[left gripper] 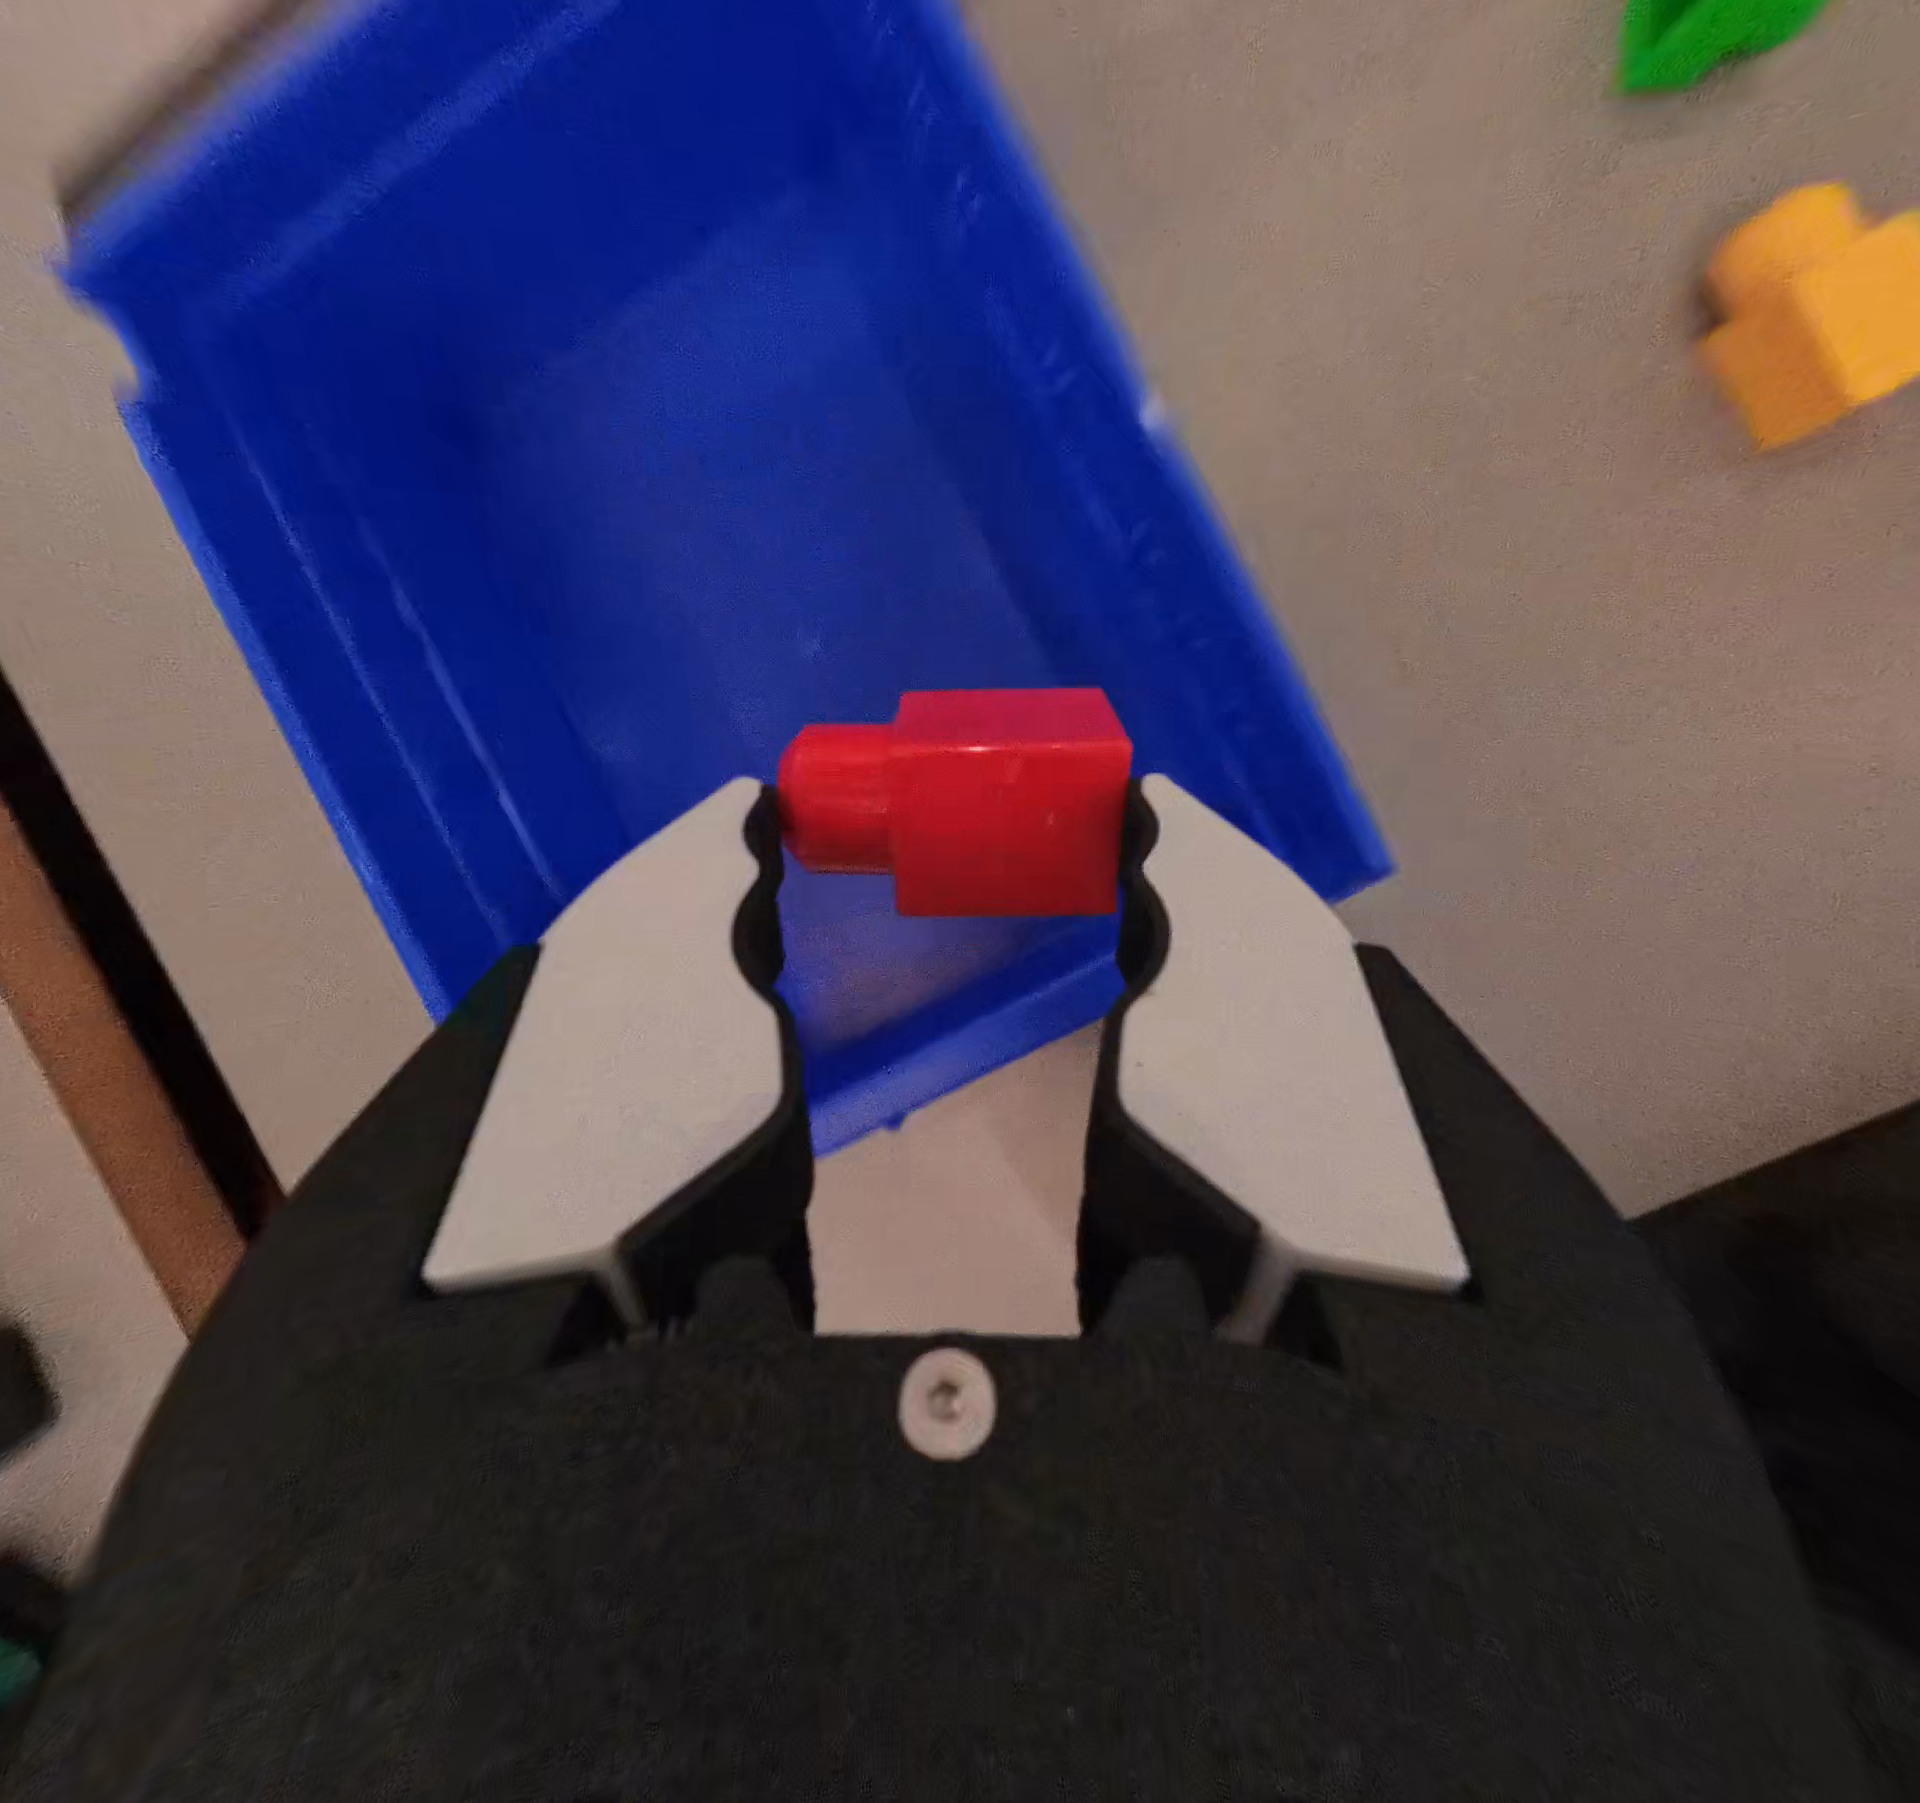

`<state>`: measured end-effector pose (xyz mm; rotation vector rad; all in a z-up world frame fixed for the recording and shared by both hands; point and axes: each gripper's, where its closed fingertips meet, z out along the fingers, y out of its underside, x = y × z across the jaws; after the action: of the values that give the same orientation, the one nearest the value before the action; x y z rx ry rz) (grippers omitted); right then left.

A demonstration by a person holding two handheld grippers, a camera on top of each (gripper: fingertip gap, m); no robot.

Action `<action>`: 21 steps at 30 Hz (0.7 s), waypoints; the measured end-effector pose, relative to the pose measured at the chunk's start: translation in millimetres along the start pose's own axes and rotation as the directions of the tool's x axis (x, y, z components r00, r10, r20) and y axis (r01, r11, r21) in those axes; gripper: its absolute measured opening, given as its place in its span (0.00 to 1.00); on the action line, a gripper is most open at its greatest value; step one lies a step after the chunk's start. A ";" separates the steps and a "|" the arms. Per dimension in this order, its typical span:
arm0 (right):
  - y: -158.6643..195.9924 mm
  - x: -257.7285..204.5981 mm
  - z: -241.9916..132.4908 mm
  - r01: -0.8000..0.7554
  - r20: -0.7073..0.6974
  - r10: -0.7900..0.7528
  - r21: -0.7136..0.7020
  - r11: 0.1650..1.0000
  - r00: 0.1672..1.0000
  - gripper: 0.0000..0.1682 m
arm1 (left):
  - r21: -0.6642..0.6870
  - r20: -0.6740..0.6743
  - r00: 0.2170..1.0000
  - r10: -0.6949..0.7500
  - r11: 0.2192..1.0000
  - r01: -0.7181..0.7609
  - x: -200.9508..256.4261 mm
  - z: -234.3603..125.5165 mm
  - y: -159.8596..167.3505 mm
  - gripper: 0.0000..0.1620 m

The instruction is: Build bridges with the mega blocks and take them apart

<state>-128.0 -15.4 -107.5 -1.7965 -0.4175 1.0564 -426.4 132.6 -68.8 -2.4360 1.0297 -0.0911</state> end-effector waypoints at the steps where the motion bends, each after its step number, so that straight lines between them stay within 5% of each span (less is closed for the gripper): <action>1: 0.0 0.2 -0.1 0.004 -0.004 -0.004 -0.001 1.000 1.000 0.20 | 0.088 -0.002 0.993 0.114 0.990 -0.113 14.5 -14.8 -23.2 0.38; 4: -0.4 -0.6 0.4 0.009 -0.006 -0.009 0.002 1.000 1.000 0.20 | 0.266 -0.045 0.891 0.452 0.865 -0.425 84.5 -33.3 -73.4 0.38; 10: 0.8 0.4 1.3 0.010 -0.007 -0.010 0.011 1.000 1.000 0.20 | 0.088 -0.150 0.604 0.783 0.619 -0.781 165.4 50.4 -73.2 0.38; 15: -1.0 -0.4 0.9 -0.008 0.004 0.007 0.030 1.000 1.000 0.20 | 0.056 -0.336 0.495 0.801 0.542 -0.839 197.6 100.7 -56.8 0.38; 21: 2.8 -2.4 3.4 0.031 -0.011 -0.031 -0.001 1.000 0.999 0.20 | 0.002 -0.358 0.478 0.802 0.512 -0.859 200.1 119.6 -56.0 0.38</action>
<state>-132.5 -16.4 -109.3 -1.7909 -0.4374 1.0244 -217.6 77.4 -173.0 -1.7771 2.3778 -0.0525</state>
